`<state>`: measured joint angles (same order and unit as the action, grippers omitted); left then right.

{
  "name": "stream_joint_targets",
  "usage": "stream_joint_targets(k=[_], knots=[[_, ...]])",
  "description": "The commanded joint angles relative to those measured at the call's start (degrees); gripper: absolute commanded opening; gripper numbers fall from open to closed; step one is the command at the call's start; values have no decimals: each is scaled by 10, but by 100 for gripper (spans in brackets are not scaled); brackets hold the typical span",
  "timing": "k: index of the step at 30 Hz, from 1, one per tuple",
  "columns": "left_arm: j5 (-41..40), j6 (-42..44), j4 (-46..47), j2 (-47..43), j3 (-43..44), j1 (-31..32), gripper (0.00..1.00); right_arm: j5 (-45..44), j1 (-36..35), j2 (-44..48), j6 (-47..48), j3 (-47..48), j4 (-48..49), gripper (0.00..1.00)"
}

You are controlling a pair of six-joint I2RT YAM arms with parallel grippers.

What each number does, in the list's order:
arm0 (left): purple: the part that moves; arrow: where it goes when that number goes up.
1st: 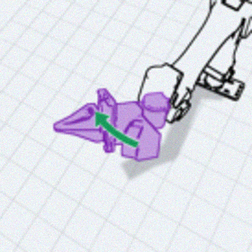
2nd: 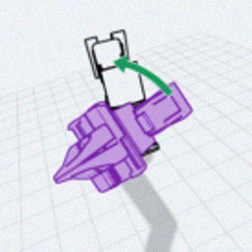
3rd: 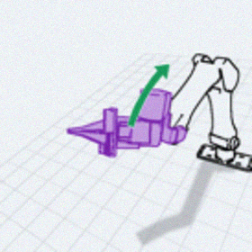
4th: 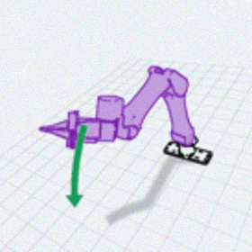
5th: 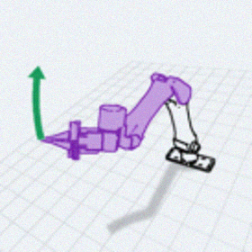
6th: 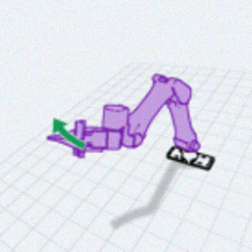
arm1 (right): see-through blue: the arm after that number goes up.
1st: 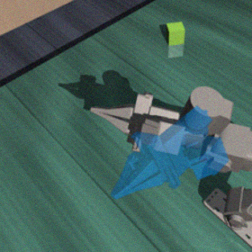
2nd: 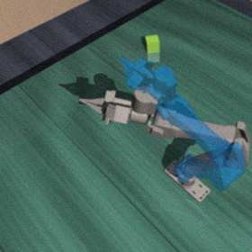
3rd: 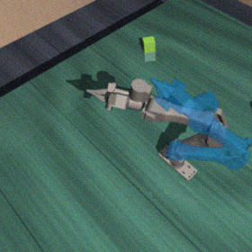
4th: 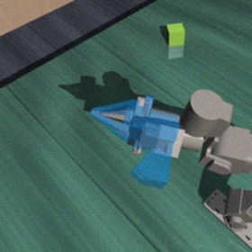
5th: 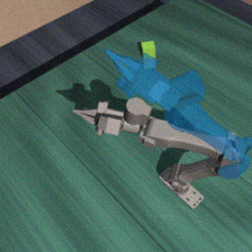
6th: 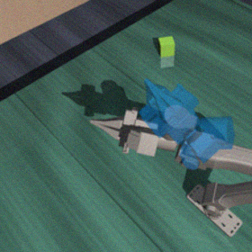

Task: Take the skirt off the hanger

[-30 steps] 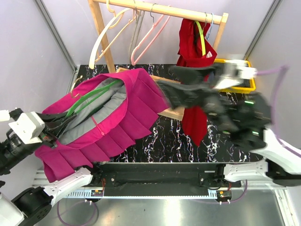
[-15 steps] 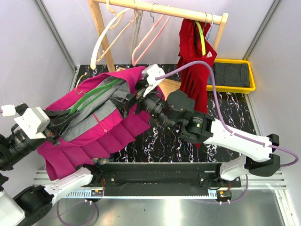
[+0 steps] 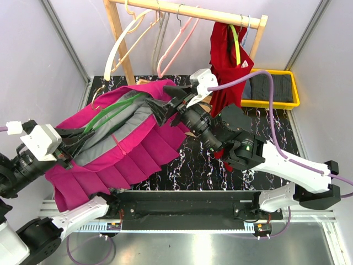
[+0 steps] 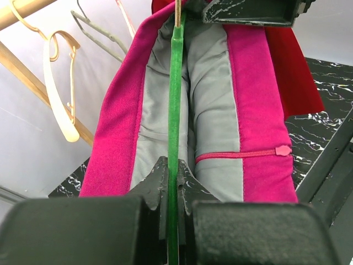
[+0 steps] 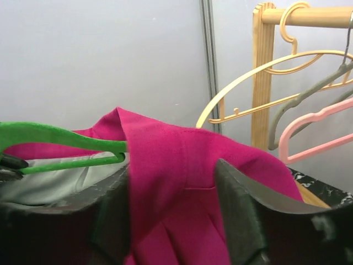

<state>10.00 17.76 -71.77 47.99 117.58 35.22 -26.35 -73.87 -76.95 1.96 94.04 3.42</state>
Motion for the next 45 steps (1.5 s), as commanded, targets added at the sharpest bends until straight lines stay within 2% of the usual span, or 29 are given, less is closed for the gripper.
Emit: stream_joint_targets(k=[1,3,6,8,9,10,13,17,23,33,37,45], knots=[[-4,3,122,-6,12,-1,0,-17,-2,-5,9,-1,30,56],[-6,4,122,-5,16,-1,0,-20,-1,-5,8,1,32,51],[-8,6,122,-4,21,-1,0,-20,2,-7,2,3,31,49],[-8,7,123,-3,22,-1,0,-21,3,-10,-2,5,32,41],[-6,7,123,-2,22,-1,0,-21,4,-13,-4,10,32,36],[-4,6,124,-2,22,-1,0,-27,6,-17,-6,12,30,20],[-3,6,124,-3,18,-1,0,-21,10,-29,-4,26,37,0],[5,12,128,-18,-29,-1,0,23,10,-60,16,88,38,0],[26,10,138,-44,-120,-1,0,89,9,-135,22,268,-30,0],[56,40,138,-39,-239,-1,0,135,0,-225,2,417,-138,0],[52,35,173,-27,-250,-1,0,153,-12,-229,-33,414,-146,1],[63,18,217,15,-215,-1,0,192,-47,-250,-124,358,-135,2]])
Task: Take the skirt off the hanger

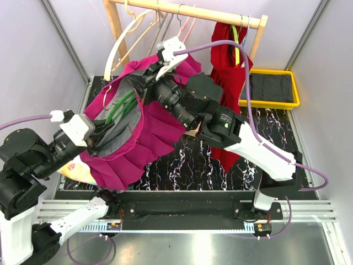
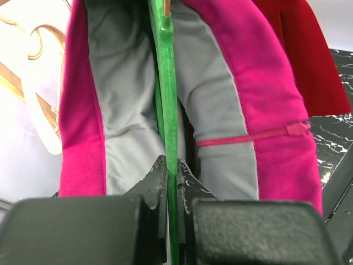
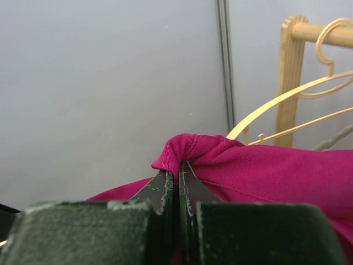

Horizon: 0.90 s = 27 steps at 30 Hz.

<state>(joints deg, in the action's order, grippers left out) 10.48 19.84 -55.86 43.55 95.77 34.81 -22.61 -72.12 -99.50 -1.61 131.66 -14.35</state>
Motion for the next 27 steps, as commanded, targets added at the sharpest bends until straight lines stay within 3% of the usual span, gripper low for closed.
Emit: stream_joint_targets(k=[1,8,15,20,27], knots=[[60,-4,63,63,6,3,0,157,-75,-28,-94,-26,43,2],[58,-4,95,92,59,3,0,165,-90,-19,-138,-95,41,2],[80,13,121,140,95,3,0,187,-89,-39,-164,-66,-7,3],[96,-16,171,194,177,4,0,224,-90,-62,-233,-98,-4,2],[90,-59,269,246,300,4,0,212,-88,-69,-219,-138,-31,2]])
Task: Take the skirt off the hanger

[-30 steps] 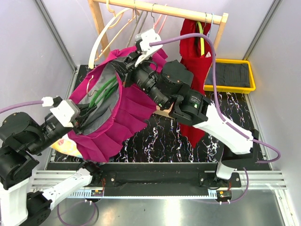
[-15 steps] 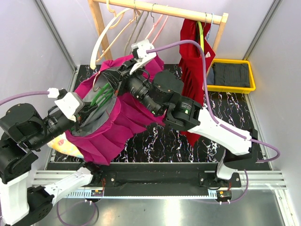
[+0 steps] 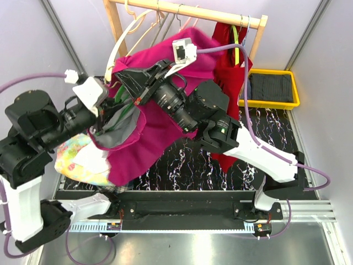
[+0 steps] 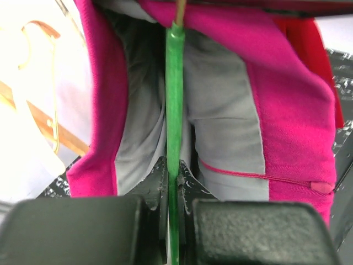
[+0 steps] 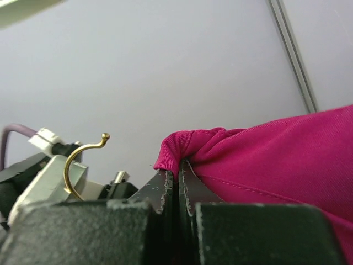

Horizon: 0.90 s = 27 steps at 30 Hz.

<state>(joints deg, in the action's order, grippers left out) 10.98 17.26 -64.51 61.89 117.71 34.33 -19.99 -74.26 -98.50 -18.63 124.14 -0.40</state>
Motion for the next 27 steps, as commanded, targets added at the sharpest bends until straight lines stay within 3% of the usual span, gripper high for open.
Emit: stream_joint_targets(k=[1,9,12,19,27], knots=[[83,-43,358,66,95,9,0,182,-65,-76,-47,-78,-173,2],[62,-42,312,-16,127,2,0,144,19,31,-83,-233,-179,0],[27,-6,266,-69,93,-13,0,126,54,74,-67,-250,-178,0],[-56,87,185,-190,-34,-22,0,108,121,123,-34,-224,-181,0],[-197,155,249,-236,-40,-25,0,101,131,90,-4,-137,-216,0]])
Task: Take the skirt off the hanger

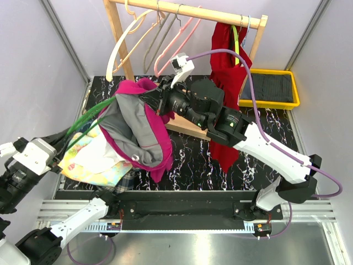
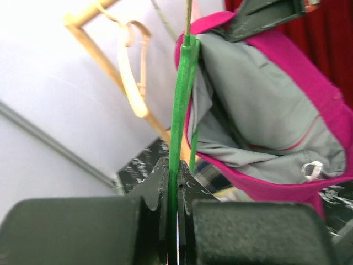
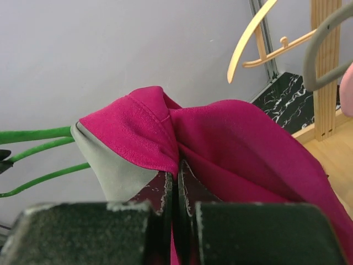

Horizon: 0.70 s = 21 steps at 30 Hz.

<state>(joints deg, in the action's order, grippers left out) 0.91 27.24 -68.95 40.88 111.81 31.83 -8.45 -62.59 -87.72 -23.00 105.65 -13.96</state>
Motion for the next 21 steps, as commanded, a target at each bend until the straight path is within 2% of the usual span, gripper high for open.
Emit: stream_joint_targets(k=[1,3,4,5,6,7,9,10,11,14,17,21], knots=[[-108,58,310,-30,19,1,0,-18,13,-30,41,61,-87,1],[-86,62,271,-23,64,1,0,-21,18,-44,47,103,-106,0],[6,68,128,-12,98,1,0,-20,19,-60,49,118,-111,0],[58,70,51,18,157,-7,0,-19,21,-68,52,153,-112,0],[99,36,-53,26,169,-15,0,-20,21,-76,59,175,-118,0],[182,13,-89,34,170,-21,0,-26,21,-97,65,199,-122,0],[273,5,-162,24,121,-33,0,-40,23,-125,93,301,-155,0],[320,20,-174,2,97,-41,0,-53,25,-153,102,341,-169,0],[323,34,-180,-10,55,-52,0,-59,26,-165,111,415,-181,0],[291,61,-177,-41,17,-52,0,-73,33,-189,142,480,-206,0],[299,62,-193,-50,11,-53,0,-70,52,-173,148,450,-206,0],[274,7,-96,-56,14,-53,0,-52,68,-157,128,371,-201,0]])
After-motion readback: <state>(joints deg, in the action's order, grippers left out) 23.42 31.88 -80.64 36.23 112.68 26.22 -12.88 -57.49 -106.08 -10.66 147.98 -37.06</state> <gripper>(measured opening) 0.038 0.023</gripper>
